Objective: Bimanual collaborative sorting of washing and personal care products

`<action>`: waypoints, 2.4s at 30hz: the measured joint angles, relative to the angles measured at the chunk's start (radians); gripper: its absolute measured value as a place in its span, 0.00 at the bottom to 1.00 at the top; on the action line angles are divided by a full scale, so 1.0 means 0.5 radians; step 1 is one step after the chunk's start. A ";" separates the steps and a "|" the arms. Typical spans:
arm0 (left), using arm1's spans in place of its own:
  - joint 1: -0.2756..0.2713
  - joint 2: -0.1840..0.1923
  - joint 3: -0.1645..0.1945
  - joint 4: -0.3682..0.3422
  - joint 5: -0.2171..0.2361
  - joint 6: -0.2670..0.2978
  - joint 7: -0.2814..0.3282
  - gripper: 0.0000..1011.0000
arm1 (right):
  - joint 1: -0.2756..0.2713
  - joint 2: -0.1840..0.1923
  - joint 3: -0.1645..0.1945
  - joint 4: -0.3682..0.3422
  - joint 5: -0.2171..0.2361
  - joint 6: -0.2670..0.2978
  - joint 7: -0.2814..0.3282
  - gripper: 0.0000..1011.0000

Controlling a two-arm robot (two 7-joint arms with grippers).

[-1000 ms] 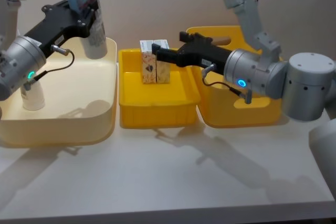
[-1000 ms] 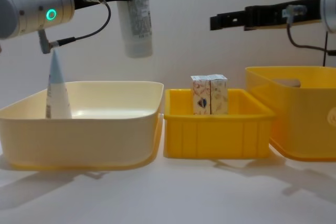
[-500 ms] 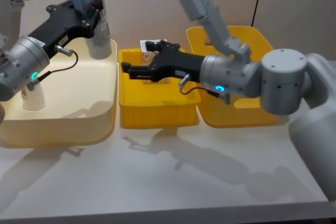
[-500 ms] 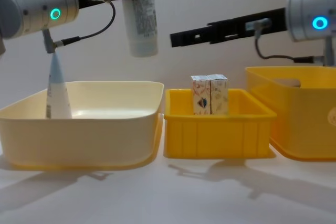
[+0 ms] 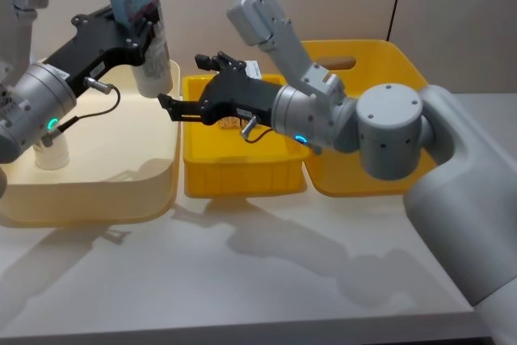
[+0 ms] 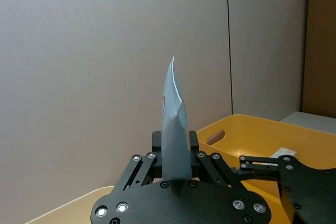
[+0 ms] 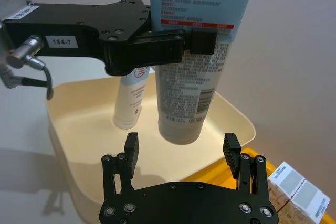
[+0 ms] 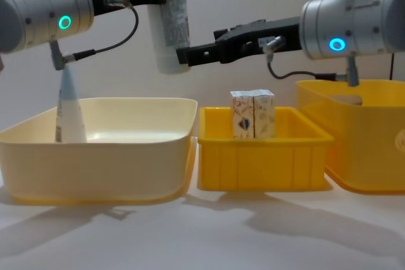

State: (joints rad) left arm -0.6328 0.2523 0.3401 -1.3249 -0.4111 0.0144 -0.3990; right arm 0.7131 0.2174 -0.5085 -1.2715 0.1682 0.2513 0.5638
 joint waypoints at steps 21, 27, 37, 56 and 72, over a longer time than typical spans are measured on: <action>-0.002 -0.002 0.016 0.041 -0.012 -0.022 -0.003 0.25 | 0.045 -0.153 -0.063 0.154 -0.113 -0.088 -0.213 0.99; -0.008 -0.005 0.019 0.053 -0.012 -0.023 -0.007 0.25 | 0.076 -0.208 -0.065 0.217 -0.128 -0.062 -0.266 0.99; -0.012 -0.010 0.021 0.074 -0.009 -0.031 -0.011 0.25 | 0.140 -0.303 -0.040 0.343 -0.136 -0.020 -0.334 0.99; -0.011 -0.016 0.017 0.088 -0.005 -0.043 -0.010 0.25 | 0.198 -0.394 -0.006 0.451 -0.124 0.029 -0.369 0.75; -0.010 -0.016 0.016 0.091 -0.002 -0.045 -0.010 0.25 | 0.211 -0.411 0.001 0.475 -0.120 0.038 -0.379 0.61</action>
State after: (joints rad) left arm -0.6377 0.2441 0.3484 -1.2791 -0.4123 -0.0079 -0.4038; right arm 0.8185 0.0117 -0.5081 -1.0342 0.1082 0.2703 0.3745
